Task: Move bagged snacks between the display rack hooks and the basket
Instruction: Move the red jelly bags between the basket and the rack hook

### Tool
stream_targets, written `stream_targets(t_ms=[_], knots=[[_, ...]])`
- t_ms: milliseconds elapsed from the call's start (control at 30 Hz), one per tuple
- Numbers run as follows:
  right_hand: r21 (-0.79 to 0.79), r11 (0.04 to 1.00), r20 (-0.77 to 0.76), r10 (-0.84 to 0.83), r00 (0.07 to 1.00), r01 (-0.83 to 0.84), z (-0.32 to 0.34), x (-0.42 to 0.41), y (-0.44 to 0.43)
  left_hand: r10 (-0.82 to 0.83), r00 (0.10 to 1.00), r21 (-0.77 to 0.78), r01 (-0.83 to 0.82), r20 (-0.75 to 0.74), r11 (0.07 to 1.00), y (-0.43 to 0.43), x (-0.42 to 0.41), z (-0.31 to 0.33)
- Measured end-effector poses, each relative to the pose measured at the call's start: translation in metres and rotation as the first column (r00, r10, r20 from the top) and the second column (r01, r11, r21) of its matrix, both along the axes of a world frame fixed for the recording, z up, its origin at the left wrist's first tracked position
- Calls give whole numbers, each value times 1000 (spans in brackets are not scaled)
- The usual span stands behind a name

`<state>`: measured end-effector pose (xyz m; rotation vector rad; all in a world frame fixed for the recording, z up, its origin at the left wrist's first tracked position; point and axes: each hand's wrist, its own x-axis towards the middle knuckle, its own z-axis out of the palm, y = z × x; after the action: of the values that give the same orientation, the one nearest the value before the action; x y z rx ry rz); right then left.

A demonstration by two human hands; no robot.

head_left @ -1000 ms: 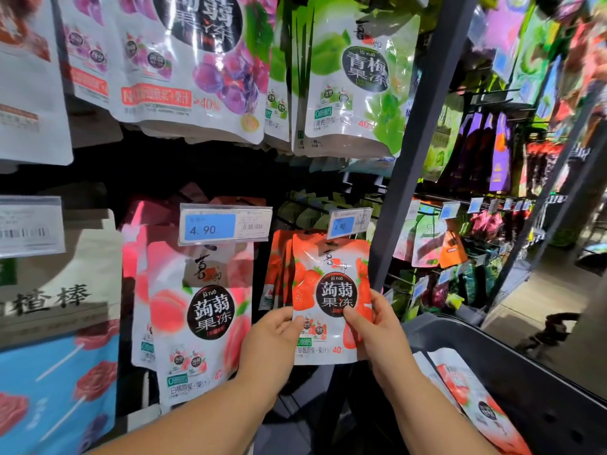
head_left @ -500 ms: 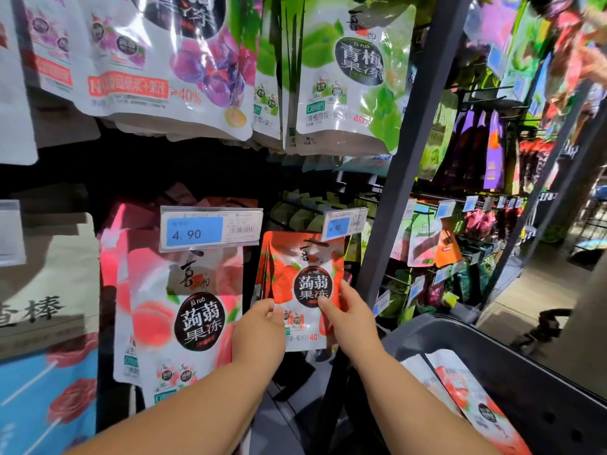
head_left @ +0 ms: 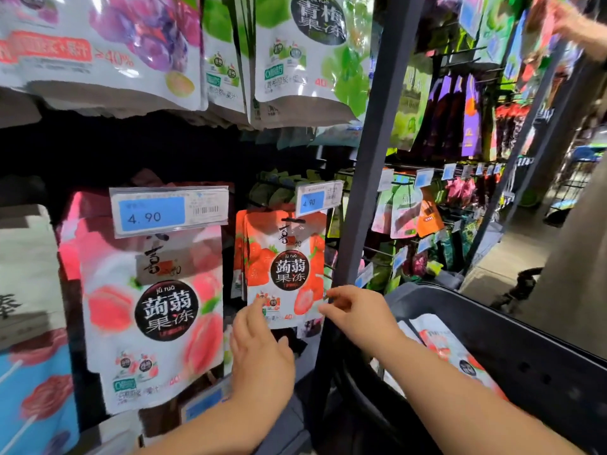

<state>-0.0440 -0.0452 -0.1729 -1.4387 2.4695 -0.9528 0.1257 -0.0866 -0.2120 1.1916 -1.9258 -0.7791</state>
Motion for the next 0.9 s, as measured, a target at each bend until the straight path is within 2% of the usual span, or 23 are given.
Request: stream_targets(t_ms=[200, 333, 467, 600, 667, 800, 900], knots=[[136, 989, -10, -50, 999, 51, -3, -62, 82, -286, 947, -57, 297, 146, 953, 5, -18, 3], [292, 951, -3, -104, 995, 100, -15, -103, 139, -492, 801, -127, 558, 342, 820, 16, -39, 10], [367, 923, 75, -149, 986, 111, -40, -119, 178, -586, 663, -104, 699, 466, 708, 26, -65, 1], [469, 883, 105, -72, 992, 14, -54, -124, 190, -632, 584, -161, 786, 509, 597, 30, -78, -27], [477, 879, 60, -40, 997, 7, -54, -125, 182, -608, 618, -167, 757, 499, 632, 19, -76, -31], [448, 870, -48, -207, 977, 206, -71, -146, 187, -612, 615, -111, 745, 498, 658, 20, -80, -38], [455, 849, -74, -264, 962, 268, -85, -156, 193, -617, 609, -106, 749, 498, 654, 23, -82, -42]])
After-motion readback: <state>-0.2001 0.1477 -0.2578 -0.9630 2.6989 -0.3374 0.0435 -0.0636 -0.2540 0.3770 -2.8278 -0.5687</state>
